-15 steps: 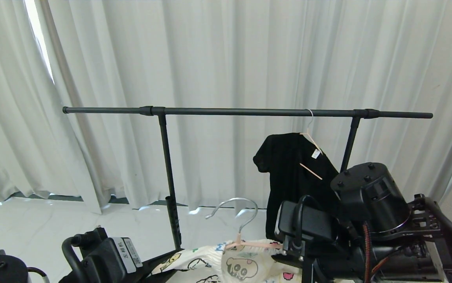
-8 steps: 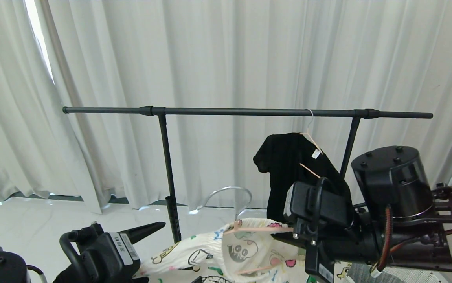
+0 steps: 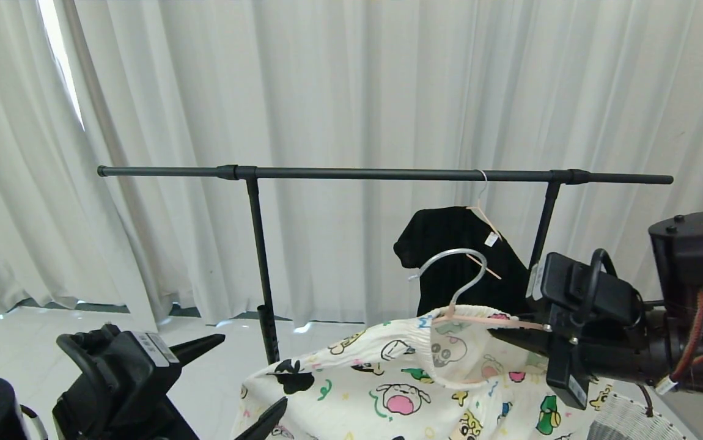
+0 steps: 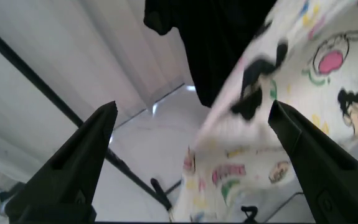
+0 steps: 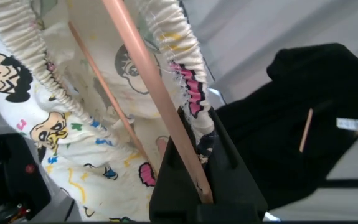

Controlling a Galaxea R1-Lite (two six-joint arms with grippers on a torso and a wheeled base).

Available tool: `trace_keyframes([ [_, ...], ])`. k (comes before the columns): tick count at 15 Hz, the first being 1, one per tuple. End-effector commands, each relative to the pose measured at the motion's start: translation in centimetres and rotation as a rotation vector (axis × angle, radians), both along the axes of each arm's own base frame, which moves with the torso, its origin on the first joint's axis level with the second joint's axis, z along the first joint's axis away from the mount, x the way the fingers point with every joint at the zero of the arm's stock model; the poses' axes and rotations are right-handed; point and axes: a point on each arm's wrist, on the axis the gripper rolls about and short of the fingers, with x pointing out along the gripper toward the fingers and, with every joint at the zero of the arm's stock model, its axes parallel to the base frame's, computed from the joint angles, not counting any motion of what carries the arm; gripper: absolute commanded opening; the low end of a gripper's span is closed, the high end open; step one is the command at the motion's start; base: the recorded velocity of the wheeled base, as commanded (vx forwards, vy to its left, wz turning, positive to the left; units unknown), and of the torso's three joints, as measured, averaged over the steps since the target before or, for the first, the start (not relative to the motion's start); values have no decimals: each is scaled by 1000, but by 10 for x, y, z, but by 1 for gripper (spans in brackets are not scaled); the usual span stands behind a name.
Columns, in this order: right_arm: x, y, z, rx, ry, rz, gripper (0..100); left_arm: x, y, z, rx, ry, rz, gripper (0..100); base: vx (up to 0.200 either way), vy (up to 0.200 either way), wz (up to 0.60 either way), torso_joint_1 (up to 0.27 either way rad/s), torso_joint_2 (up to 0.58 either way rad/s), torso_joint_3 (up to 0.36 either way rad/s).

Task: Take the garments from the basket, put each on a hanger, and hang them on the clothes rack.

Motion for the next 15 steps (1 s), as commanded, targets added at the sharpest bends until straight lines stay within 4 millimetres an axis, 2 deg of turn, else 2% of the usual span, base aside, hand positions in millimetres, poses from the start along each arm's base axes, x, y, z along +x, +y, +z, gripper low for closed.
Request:
trace_keyframes([
  [1, -6, -13, 7, 22, -27, -27, 0, -6, 6, -7, 4, 24, 4, 100, 0, 0, 0, 0, 0, 0],
  [4, -13, -23, 10, 25, -30, -39, 0, -16, 12, -30, 30, 147, -117, 100, 0, 0, 0, 0, 0, 0],
  [7, -21, -28, 16, 32, -38, -30, 0, 1, 15, -43, 72, 241, -29, 100, 0, 0, 0, 0, 0, 0],
  [9, -24, -27, 18, 39, -46, -17, 0, 2, 14, -48, 83, 277, -48, 100, 0, 0, 0, 0, 0, 0],
  [10, -26, -26, 19, 43, -49, -8, 0, 3, 13, -49, 81, 284, -63, 0, 0, 0, 0, 0, 0, 0],
  [15, -32, -22, 20, 48, -55, 29, 0, 15, 13, -47, 76, 287, -17, 0, 0, 0, 0, 0, 0, 0],
])
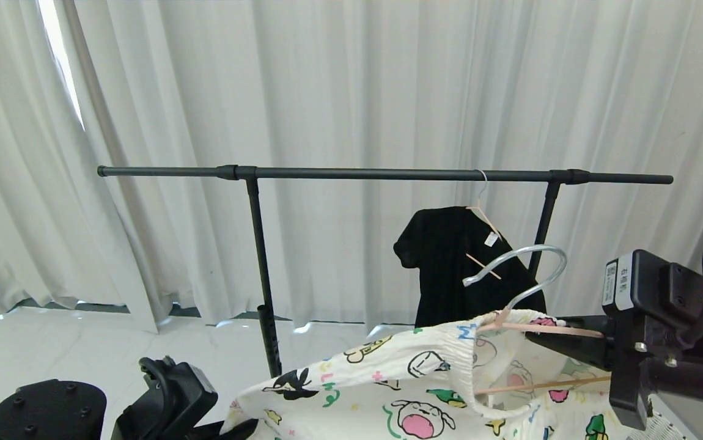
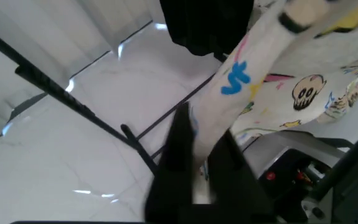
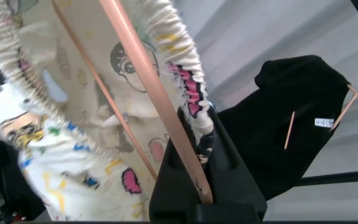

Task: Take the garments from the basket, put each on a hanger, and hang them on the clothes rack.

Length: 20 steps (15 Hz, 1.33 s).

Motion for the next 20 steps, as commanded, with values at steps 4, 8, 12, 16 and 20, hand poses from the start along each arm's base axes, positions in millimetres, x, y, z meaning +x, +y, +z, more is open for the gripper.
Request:
trace_keyframes([
  [4, 0, -5, 2, 41, 29, -47, 0, 22, 31, -8, 58, 30, 262, 0, 0, 0, 0, 0, 0, 0],
  [8, 0, -6, 4, 78, 63, -75, 0, 20, 36, -5, 67, 2, 296, 0, 0, 0, 0, 0, 0, 0],
  [12, 1, -7, 3, 68, 55, -115, 0, 15, 34, 1, 100, -67, 240, 100, 0, 0, 0, 0, 0, 0],
  [16, 1, -7, 3, 101, 93, -153, 0, 8, 34, 9, 67, -118, 222, 100, 0, 0, 0, 0, 0, 0],
  [20, 5, -14, 3, 97, 95, -207, 0, 2, 33, 16, 29, -155, 217, 100, 0, 0, 0, 0, 0, 0],
])
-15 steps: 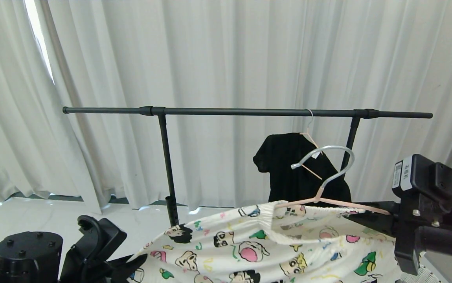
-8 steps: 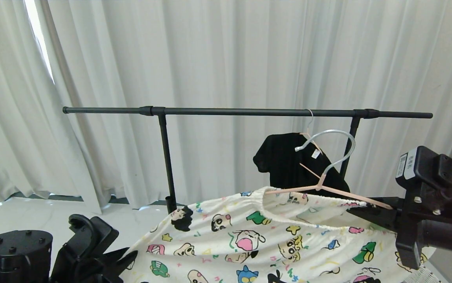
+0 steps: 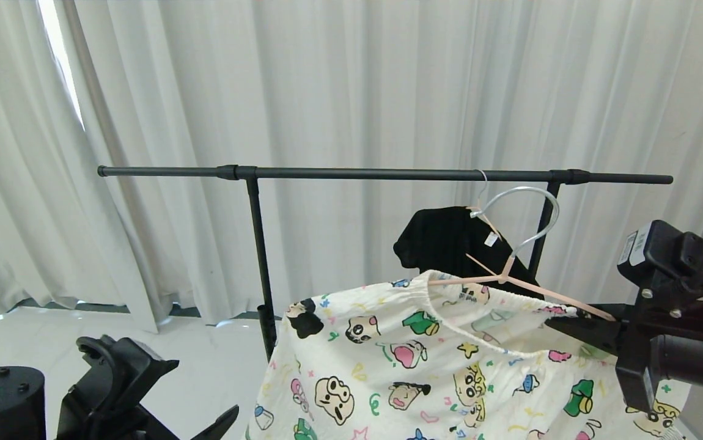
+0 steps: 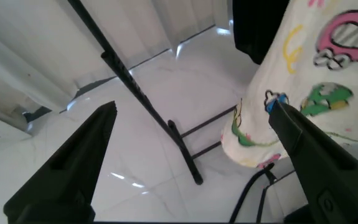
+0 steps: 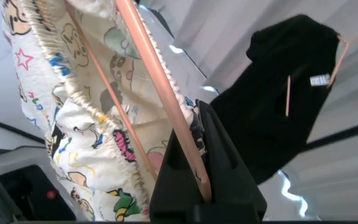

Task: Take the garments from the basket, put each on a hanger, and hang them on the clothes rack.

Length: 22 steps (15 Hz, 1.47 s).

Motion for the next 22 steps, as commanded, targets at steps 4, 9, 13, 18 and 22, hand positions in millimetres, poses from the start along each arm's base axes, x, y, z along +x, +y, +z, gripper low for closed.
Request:
trace_keyframes([
  [4, -6, -10, -4, -37, 54, -80, 0, 1, 2, 25, -127, -107, 56, 100, 0, 0, 0, 0, 0, 0],
  [9, -26, -29, -7, -131, 111, -183, 0, 7, 11, 28, -98, -129, 193, 100, 0, 0, 0, 0, 0, 0],
  [13, -42, -46, -7, -172, 172, -257, 0, 6, 18, 23, -23, -142, 414, 100, 0, 0, 0, 0, 0, 0],
  [18, -48, -55, -1, -146, 268, -342, 0, 5, 27, 22, 12, -159, 601, 100, 0, 0, 0, 0, 0, 0],
  [22, -42, -52, -9, -176, 359, -383, 0, 4, 28, 21, 36, -158, 625, 100, 0, 0, 0, 0, 0, 0],
])
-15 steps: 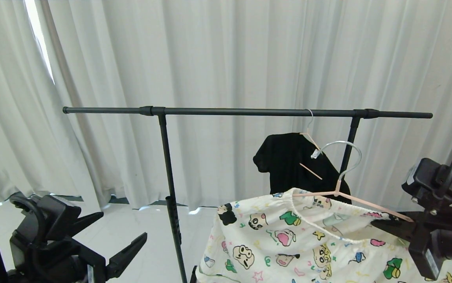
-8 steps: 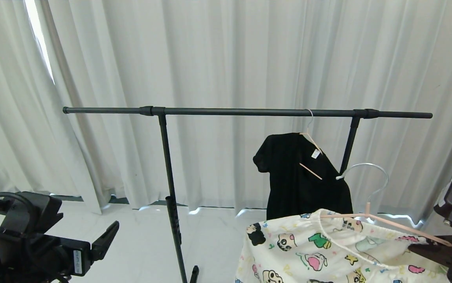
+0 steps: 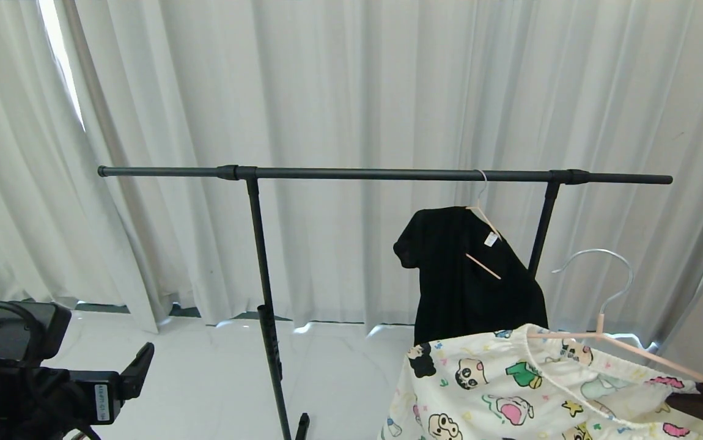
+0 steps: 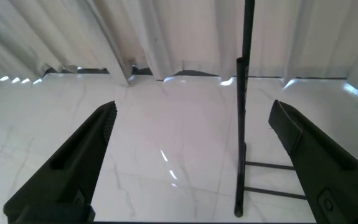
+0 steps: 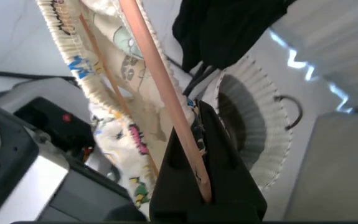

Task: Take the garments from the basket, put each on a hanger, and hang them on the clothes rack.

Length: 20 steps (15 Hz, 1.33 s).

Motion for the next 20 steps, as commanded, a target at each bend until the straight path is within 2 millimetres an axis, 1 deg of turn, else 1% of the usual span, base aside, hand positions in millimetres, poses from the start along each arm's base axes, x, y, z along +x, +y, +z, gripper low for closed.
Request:
trace_keyframes([
  [1, 12, 8, -1, 30, 60, -64, 0, 0, 0, -1, 4, 6, 0, 100, 0, 0, 0, 0, 0, 0],
  [3, 27, 19, 4, 98, 124, -175, 0, 1, 0, 0, 15, 6, -4, 100, 0, 0, 0, 0, 0, 0],
  [4, 34, 23, 6, 108, 128, -206, 0, 1, 0, 1, 24, 5, -7, 100, 0, 0, 0, 0, 0, 0],
  [8, 56, 37, 17, 123, 111, -264, 0, 0, -2, 1, 67, 11, -35, 100, 0, 0, 0, 0, 0, 0],
  [10, 70, 44, 25, 97, 61, -311, 0, -2, -8, 2, 65, -1, -84, 100, 0, 0, 0, 0, 0, 0],
  [13, 78, 51, 34, 111, 40, -307, 0, -8, -16, 2, 64, -5, -156, 100, 200, 0, 0, 1, 1, 4],
  [17, 85, 57, 40, 121, 23, -298, 0, -8, -17, 1, 65, -4, -161, 100, 200, 0, 0, 0, 1, 5],
  [20, 91, 73, 43, 120, 25, -254, 0, -8, -17, 1, 65, -4, -161, 100, 200, 0, 0, 4, 7, 4],
])
